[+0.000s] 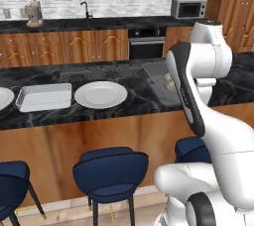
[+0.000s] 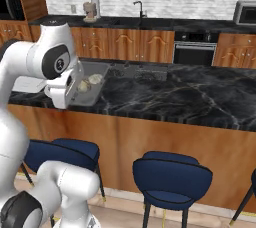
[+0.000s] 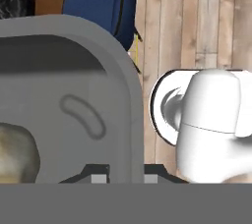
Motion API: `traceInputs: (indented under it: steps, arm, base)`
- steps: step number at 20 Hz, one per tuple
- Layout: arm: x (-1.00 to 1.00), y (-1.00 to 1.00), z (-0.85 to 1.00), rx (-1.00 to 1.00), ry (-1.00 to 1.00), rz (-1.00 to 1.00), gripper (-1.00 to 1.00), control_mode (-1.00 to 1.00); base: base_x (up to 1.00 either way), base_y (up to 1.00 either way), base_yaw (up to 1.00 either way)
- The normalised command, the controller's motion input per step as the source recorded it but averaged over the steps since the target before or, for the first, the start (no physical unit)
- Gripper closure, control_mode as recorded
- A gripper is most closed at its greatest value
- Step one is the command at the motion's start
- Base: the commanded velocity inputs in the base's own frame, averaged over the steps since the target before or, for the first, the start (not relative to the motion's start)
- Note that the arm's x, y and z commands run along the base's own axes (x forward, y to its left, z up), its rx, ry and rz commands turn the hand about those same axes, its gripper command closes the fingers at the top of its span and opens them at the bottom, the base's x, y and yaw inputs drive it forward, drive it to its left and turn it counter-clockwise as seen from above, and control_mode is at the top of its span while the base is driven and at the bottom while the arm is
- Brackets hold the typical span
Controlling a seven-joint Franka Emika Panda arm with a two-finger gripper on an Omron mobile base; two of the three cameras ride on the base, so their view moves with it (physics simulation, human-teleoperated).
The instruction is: Place two dumplings into each of the tupperware containers and then place the containers in the fridge.
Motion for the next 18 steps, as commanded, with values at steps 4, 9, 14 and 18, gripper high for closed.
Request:
traceInputs:
  steps: [4, 9, 14, 18]
  arm:
    - [-0.4, -0.18, 0.0, 0.01, -0.07, 0.0, 1.0, -1.0]
    - [-0.03, -0.05, 0.0, 0.0, -0.02, -0.01, 1.0, -1.0]
    - [-0.05, 0.0, 0.0, 0.0, 0.0, 0.0, 1.0, 1.0]
    - [0.0, 0.0, 0.0, 0.0, 0.0, 0.0, 1.0, 1.0]
  base:
    - [0.0, 0.0, 0.0]
    - [0.0, 0.0, 0.0]
    - [-0.54, 0.02, 0.06]
    - [-0.94, 0.4, 0.54]
